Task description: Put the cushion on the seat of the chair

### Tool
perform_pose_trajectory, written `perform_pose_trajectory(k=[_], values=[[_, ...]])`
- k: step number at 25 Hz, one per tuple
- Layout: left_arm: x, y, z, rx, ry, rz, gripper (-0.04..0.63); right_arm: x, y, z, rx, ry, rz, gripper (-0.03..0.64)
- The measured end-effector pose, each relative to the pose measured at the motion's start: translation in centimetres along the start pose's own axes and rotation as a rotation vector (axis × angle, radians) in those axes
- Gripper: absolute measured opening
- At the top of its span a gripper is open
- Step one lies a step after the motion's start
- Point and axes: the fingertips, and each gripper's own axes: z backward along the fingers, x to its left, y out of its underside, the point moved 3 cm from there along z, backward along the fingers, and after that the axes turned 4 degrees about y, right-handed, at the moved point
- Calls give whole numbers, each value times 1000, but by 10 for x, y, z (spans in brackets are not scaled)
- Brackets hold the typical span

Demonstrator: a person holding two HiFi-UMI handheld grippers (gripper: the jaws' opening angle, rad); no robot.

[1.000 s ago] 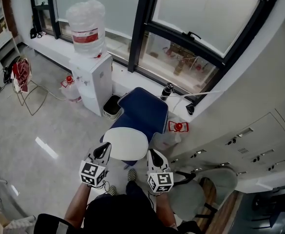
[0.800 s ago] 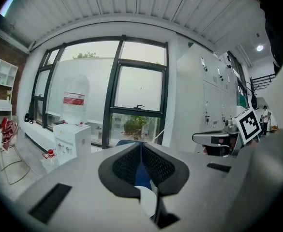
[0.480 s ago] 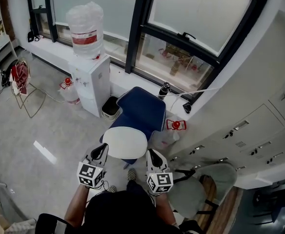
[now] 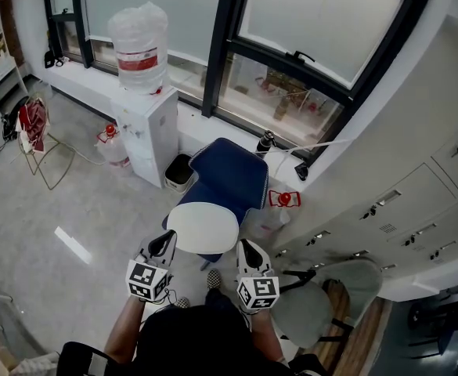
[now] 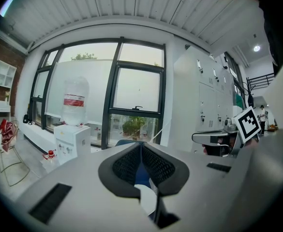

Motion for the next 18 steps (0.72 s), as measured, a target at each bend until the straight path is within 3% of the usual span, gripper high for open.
perform_pose_trajectory(k=[18], values=[[2,-5,0,-4,4,-16,26,8,-1,-4,8,-11,30,38]])
